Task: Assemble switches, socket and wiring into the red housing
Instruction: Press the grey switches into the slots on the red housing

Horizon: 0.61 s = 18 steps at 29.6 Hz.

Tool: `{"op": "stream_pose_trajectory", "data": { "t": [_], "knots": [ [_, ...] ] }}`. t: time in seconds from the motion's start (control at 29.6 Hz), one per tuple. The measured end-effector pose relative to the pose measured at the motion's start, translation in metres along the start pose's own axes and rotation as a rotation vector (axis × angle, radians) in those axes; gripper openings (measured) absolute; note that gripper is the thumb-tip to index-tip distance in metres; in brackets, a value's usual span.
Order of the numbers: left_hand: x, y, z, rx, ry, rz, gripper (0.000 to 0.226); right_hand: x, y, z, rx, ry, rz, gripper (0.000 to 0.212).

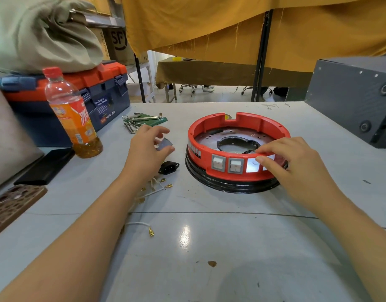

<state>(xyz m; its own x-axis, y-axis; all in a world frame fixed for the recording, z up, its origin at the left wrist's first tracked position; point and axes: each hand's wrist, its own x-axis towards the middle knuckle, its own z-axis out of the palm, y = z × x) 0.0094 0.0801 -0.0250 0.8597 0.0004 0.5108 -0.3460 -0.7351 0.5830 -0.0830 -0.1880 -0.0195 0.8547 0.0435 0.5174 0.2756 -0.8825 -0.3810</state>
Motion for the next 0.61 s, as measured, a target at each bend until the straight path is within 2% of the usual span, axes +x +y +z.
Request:
{"op": "stream_pose_trajectory", "data": {
  "t": [0.1, 0.2, 0.37, 0.47, 0.61],
  "knots": [
    [-0.005, 0.012, -0.001, -0.075, 0.014, 0.027, 0.041, 0.000, -0.001, 0.001, 0.005, 0.006, 0.001, 0.022],
    [-0.012, 0.021, -0.003, -0.128, 0.024, 0.096, 0.030, -0.001, -0.002, 0.001, 0.005, 0.005, 0.014, 0.023],
    [-0.018, 0.033, -0.005, -0.058, 0.022, 0.312, 0.027, -0.001, -0.001, 0.003, 0.004, 0.015, 0.029, 0.022],
    [-0.022, 0.041, -0.006, -0.076, -0.028, 0.367, 0.027, -0.001, -0.004, 0.005, 0.016, 0.015, 0.047, 0.024],
    [-0.029, 0.057, -0.006, -0.512, -0.254, 0.206, 0.033, -0.002, -0.008, 0.006, 0.039, 0.054, 0.048, 0.024]
  ]
}}
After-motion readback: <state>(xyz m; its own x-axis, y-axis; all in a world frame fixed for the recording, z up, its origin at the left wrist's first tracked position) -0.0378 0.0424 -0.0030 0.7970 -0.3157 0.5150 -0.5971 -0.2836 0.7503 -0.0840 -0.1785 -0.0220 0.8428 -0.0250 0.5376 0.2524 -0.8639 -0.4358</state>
